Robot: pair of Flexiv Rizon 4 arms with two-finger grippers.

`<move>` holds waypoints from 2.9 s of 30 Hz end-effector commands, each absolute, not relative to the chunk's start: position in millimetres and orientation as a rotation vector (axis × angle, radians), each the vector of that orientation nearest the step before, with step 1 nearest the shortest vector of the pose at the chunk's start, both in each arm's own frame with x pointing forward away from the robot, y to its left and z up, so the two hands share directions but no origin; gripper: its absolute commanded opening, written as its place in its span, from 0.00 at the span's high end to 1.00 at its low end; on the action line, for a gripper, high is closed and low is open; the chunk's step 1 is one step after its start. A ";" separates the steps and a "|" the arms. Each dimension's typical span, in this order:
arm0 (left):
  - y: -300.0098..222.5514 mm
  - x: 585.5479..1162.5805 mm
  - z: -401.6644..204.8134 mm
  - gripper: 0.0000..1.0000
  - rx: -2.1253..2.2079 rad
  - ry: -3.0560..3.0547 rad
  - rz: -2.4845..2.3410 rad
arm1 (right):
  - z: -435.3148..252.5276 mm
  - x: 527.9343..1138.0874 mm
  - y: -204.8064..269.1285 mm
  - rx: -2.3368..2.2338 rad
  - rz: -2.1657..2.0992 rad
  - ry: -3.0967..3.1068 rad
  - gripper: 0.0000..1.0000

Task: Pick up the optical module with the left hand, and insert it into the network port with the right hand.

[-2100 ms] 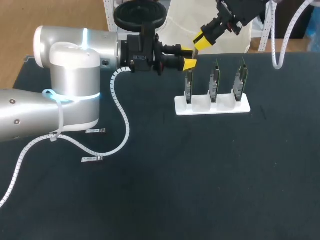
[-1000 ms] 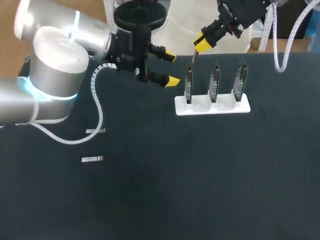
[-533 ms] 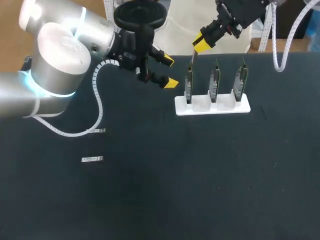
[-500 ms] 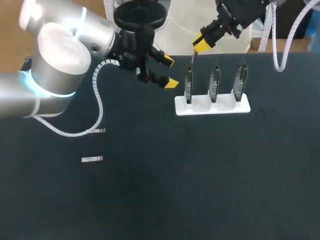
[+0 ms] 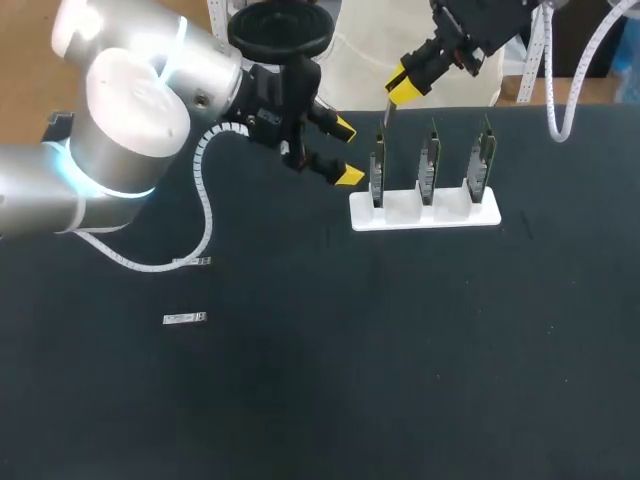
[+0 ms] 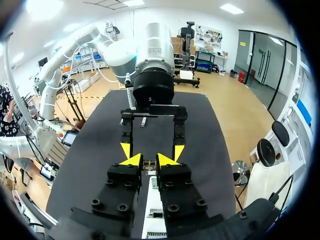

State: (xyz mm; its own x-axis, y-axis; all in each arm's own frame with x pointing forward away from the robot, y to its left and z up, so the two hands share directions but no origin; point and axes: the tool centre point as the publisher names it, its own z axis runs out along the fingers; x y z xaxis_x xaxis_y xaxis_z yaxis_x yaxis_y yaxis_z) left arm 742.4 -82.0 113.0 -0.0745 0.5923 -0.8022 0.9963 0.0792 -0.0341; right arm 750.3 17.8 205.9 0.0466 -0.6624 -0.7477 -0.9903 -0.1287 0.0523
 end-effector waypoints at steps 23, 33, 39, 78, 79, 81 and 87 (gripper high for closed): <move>-84.3 743.7 109.9 0.00 1.600 1.744 -0.813 | 210.6 746.0 17.1 -1.818 0.818 1.643 1.00; -84.3 743.7 109.9 0.00 1.600 1.744 -0.813 | 203.5 749.0 23.0 -1.839 0.744 1.669 1.00; -84.3 743.7 109.9 0.00 1.600 1.744 -0.813 | 199.6 751.2 26.5 -1.854 0.734 1.673 1.00; -84.3 743.7 109.9 0.00 1.600 1.744 -0.813 | 172.1 769.1 31.0 -1.904 0.664 1.716 1.00; -84.3 743.7 109.9 0.00 1.600 1.744 -0.813 | 171.8 768.7 31.2 -1.900 0.666 1.717 1.00; -84.3 743.7 109.9 0.00 1.600 1.744 -0.813 | 171.0 767.9 31.3 -1.896 0.668 1.719 1.00; -84.3 743.7 109.9 0.00 1.600 1.744 -0.813 | 170.1 764.6 30.4 -1.866 0.673 1.732 1.00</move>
